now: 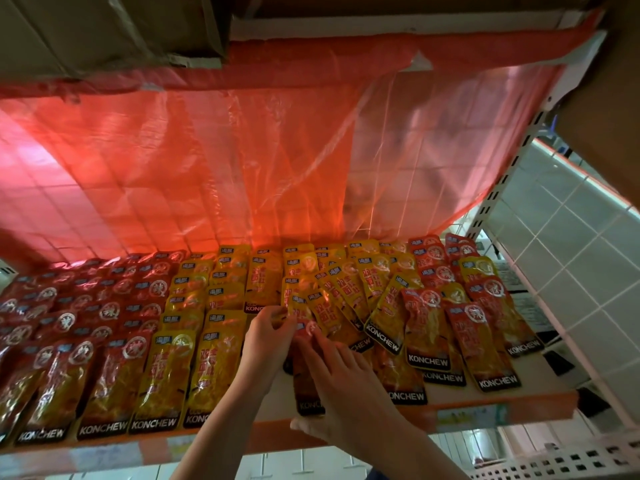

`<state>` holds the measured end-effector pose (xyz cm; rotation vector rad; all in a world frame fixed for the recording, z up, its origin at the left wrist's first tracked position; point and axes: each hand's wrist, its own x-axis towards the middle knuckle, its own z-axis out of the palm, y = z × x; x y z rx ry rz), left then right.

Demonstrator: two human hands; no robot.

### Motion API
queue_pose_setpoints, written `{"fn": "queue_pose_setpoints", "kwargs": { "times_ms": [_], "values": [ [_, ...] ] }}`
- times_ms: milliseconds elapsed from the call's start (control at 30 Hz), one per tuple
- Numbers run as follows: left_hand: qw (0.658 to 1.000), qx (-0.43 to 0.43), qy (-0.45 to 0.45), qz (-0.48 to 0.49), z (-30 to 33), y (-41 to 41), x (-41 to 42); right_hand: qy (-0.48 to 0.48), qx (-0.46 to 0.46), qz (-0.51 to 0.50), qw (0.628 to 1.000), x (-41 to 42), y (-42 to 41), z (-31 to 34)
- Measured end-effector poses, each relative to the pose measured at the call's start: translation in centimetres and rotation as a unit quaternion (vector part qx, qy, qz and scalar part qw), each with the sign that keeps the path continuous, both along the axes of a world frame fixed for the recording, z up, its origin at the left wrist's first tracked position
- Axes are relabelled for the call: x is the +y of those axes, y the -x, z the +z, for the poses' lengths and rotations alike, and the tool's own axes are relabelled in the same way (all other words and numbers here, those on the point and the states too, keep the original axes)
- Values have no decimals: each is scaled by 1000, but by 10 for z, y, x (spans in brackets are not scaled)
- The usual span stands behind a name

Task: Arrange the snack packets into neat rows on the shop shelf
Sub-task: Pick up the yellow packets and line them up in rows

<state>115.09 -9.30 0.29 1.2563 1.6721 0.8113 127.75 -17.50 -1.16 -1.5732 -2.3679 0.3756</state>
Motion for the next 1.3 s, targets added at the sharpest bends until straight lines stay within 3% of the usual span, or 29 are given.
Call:
{"fn": "queue_pose_setpoints", "kwargs": {
  "times_ms": [100, 233, 400, 533, 700, 967, 1100, 1200, 1300],
  "values": [
    [999, -41, 17, -1, 3, 0, -2, -63, 79, 11, 995, 0, -4, -1],
    [997, -73, 20, -5, 6, 2, -4, -138, 235, -60, 960, 6, -19, 3],
    [997, -45, 29, -51, 1, 7, -8, -228, 368, -228, 872, 13, -45, 16],
    [997, 13, 17, -69, -4, 3, -11, -323, 351, -282, 832, 15, -76, 29],
    [999, 37, -14, -17, 0, 7, -14, -356, 170, -257, 882, 16, -99, 12],
    [998, 36, -39, 31, 5, 22, -13, -242, 61, -296, 922, 8, -90, -23],
    [998, 21, -51, 39, 9, 29, -12, -239, 91, -291, 922, 10, -76, -5],
    [996, -71, -38, 39, 14, 32, -14, -220, 140, -183, 948, 12, -51, 9],
    [985, -169, -10, 22, 20, 33, -13, -135, 148, -58, 978, 16, -15, 9]
  ]
}}
